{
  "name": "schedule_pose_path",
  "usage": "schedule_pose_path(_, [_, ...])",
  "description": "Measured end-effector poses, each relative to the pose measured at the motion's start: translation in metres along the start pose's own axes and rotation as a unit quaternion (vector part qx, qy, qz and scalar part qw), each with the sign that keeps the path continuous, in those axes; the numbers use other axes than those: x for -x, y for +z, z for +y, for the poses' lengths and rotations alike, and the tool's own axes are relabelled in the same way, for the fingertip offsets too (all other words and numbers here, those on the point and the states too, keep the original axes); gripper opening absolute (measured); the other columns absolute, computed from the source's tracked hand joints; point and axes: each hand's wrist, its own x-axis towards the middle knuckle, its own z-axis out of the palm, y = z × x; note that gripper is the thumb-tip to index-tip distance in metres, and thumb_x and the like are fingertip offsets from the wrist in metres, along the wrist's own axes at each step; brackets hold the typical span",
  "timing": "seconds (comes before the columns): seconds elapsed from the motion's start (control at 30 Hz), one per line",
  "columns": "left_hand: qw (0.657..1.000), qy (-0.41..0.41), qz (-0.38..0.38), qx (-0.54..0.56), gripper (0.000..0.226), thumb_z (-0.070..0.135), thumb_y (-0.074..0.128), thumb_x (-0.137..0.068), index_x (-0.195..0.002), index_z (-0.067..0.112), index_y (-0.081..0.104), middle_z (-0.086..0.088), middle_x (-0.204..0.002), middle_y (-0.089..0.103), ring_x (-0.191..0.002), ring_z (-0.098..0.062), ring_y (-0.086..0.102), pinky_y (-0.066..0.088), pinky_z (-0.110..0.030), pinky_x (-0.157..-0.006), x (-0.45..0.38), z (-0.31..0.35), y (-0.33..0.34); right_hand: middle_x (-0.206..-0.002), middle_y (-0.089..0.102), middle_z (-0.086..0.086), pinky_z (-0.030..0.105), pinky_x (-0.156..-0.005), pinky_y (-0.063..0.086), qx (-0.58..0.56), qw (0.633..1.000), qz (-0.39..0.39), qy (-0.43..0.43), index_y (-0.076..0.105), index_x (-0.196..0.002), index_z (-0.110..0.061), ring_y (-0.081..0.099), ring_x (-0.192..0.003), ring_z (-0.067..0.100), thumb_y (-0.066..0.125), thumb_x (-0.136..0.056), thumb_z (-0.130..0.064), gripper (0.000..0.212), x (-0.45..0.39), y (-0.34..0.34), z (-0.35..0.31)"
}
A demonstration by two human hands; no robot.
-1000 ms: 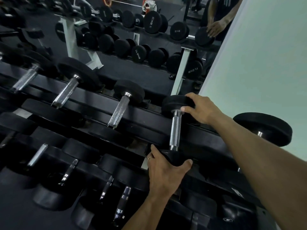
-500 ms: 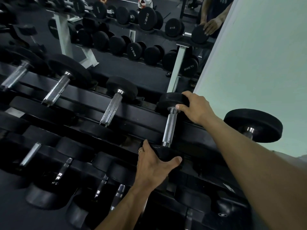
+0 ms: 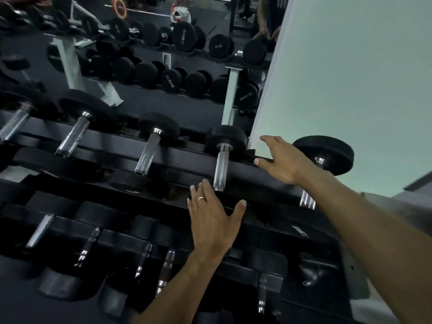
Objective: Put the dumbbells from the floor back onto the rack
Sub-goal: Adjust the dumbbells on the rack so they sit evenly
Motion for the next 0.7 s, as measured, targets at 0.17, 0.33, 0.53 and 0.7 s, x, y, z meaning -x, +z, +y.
schedule_pose_path(0.17, [0.995, 0.098, 0.008, 0.019, 0.093, 0.061, 0.047, -0.089, -0.153, 0.005, 0.009, -0.015, -0.161, 0.012, -0.150, -0.022, -0.008, 0.003, -0.039, -0.123, 0.039, 0.037, 0.032, -0.155, 0.034, 0.011, 0.040, -0.113, 0.033, -0.003, 0.998, 0.049, 0.032, 0.030, -0.151, -0.011, 0.036, -0.140, 0.029, 0.058, -0.094, -0.037, 0.068, 0.035, -0.022, 0.054])
schedule_pose_path(0.33, [0.992, 0.090, -0.091, 0.006, 0.117, 0.071, 0.064, -0.072, -0.154, 0.018, -0.001, -0.001, -0.163, 0.001, -0.148, -0.016, -0.016, 0.015, -0.043, -0.122, 0.063, 0.070, 0.084, -0.153, 0.036, 0.012, 0.040, -0.109, 0.034, -0.004, 0.995, 0.095, 0.035, 0.030, -0.150, -0.010, 0.036, -0.139, 0.030, 0.060, -0.093, -0.033, 0.068, 0.060, -0.036, 0.121])
schedule_pose_path(0.53, [0.995, 0.070, -0.066, -0.040, 0.123, 0.064, 0.083, -0.047, -0.147, 0.024, 0.022, -0.002, -0.156, 0.022, -0.146, -0.027, 0.017, 0.026, -0.051, -0.116, 0.058, 0.085, 0.114, -0.141, 0.046, 0.015, 0.042, -0.099, 0.041, -0.029, 0.999, 0.033, 0.023, 0.031, -0.148, -0.013, 0.048, -0.126, 0.034, 0.060, -0.093, -0.037, 0.067, 0.063, -0.047, 0.183])
schedule_pose_path(0.7, [0.996, 0.057, -0.056, -0.030, 0.111, 0.051, 0.091, -0.043, -0.134, 0.024, 0.033, 0.003, -0.145, 0.031, -0.131, -0.019, 0.039, 0.043, -0.040, -0.106, 0.059, 0.092, 0.119, -0.123, 0.056, 0.014, 0.036, -0.084, 0.039, -0.074, 0.997, 0.032, -0.002, 0.039, -0.140, -0.014, 0.054, -0.111, 0.036, 0.059, -0.095, -0.030, 0.051, 0.045, -0.042, 0.192])
